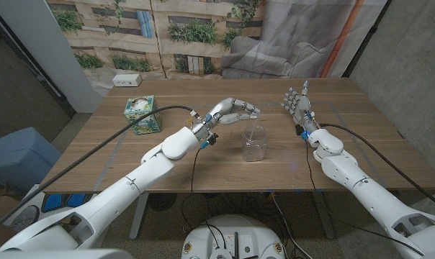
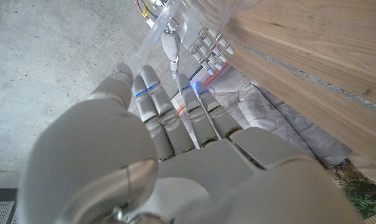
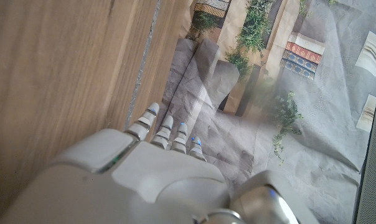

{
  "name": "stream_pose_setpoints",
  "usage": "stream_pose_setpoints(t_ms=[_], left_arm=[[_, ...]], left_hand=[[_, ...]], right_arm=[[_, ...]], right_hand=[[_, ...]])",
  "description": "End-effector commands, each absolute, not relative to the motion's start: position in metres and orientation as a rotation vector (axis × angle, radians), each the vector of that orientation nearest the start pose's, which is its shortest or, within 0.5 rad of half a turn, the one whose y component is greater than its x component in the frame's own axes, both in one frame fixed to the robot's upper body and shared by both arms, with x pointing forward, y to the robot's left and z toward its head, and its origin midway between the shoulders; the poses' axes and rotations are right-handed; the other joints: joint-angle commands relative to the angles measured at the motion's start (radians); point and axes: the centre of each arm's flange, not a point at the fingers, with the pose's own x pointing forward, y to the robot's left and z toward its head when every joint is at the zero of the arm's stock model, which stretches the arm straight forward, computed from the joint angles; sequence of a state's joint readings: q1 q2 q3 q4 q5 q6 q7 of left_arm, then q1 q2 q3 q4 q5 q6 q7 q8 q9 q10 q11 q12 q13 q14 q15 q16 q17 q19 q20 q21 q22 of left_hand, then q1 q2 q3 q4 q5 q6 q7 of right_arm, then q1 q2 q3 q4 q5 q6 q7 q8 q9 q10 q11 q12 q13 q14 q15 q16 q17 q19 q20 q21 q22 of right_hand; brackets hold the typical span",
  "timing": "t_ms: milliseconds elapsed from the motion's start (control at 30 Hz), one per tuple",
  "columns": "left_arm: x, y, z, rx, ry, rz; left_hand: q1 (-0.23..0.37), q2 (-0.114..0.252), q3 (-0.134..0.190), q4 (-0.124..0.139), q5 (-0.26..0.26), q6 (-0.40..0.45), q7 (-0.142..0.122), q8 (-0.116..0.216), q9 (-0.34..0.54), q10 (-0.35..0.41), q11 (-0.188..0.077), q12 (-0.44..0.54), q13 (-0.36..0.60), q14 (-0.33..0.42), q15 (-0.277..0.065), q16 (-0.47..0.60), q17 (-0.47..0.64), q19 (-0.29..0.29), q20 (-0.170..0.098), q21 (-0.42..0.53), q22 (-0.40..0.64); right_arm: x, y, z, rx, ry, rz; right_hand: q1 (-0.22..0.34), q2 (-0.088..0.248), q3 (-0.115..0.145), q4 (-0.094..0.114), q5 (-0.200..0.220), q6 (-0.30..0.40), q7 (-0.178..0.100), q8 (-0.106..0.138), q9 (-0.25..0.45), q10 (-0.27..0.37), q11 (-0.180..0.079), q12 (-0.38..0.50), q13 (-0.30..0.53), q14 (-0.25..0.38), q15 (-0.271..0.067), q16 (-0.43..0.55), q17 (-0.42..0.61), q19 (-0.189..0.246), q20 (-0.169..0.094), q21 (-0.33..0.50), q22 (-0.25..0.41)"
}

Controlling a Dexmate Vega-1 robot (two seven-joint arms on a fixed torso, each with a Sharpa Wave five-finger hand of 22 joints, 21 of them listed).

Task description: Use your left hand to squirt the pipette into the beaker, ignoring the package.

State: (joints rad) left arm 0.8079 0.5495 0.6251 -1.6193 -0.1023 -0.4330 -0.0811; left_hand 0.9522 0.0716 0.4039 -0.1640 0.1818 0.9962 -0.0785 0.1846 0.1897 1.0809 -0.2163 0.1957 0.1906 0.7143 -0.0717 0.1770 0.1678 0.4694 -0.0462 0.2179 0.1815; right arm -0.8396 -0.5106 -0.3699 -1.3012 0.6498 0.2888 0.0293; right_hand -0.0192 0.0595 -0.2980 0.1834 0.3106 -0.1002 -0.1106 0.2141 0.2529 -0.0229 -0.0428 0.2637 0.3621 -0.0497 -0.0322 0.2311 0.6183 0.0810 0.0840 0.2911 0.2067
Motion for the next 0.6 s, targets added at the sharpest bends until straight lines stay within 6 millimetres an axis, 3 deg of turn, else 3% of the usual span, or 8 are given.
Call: stream_pose_setpoints(t_ms=[33, 367, 600], left_arm=[[0.542, 0.095, 0.02, 0.587, -0.999, -0.643], [0.534, 0.098, 0.036, 0.626, -1.031, -0.622], [0.523, 0.101, 0.05, 0.659, -1.055, -0.611]], left_hand=[[-0.005, -0.002, 0.008, -0.002, 0.004, -0.004, 0.0, 0.002, 0.002, -0.004, -0.001, 0.004, 0.002, -0.004, -0.137, -0.005, -0.001, 0.003, 0.005, -0.001, 0.002], [-0.004, 0.0, 0.01, -0.004, 0.004, 0.0, -0.004, 0.004, 0.002, -0.004, -0.001, 0.005, 0.002, -0.004, -0.14, -0.004, 0.0, 0.004, 0.007, -0.001, 0.002], [-0.007, -0.001, 0.011, -0.005, 0.003, 0.003, -0.002, 0.006, 0.002, -0.001, -0.001, 0.007, 0.003, -0.008, -0.138, -0.004, 0.0, 0.004, 0.008, -0.001, 0.002]], right_arm=[[0.653, -0.29, -0.027, 0.041, -0.594, 0.206], [0.653, -0.29, -0.027, 0.042, -0.594, 0.206], [0.653, -0.29, -0.027, 0.041, -0.594, 0.206]], right_hand=[[0.0, 0.059, -0.007, -0.001, 0.004, 0.001, -0.01, 0.003, 0.002, 0.004, -0.001, 0.004, 0.002, -0.009, -0.084, 0.006, 0.003, 0.007, 0.002, -0.002, 0.005], [0.0, 0.059, -0.008, -0.001, 0.004, 0.001, -0.008, 0.003, 0.002, -0.007, -0.014, -0.001, 0.001, -0.008, -0.081, 0.006, 0.003, 0.007, 0.002, -0.002, 0.005], [0.0, 0.059, -0.008, -0.001, 0.005, 0.001, -0.008, 0.004, 0.002, -0.004, -0.003, 0.0, 0.001, -0.009, -0.082, 0.006, 0.003, 0.008, 0.002, -0.002, 0.005]])
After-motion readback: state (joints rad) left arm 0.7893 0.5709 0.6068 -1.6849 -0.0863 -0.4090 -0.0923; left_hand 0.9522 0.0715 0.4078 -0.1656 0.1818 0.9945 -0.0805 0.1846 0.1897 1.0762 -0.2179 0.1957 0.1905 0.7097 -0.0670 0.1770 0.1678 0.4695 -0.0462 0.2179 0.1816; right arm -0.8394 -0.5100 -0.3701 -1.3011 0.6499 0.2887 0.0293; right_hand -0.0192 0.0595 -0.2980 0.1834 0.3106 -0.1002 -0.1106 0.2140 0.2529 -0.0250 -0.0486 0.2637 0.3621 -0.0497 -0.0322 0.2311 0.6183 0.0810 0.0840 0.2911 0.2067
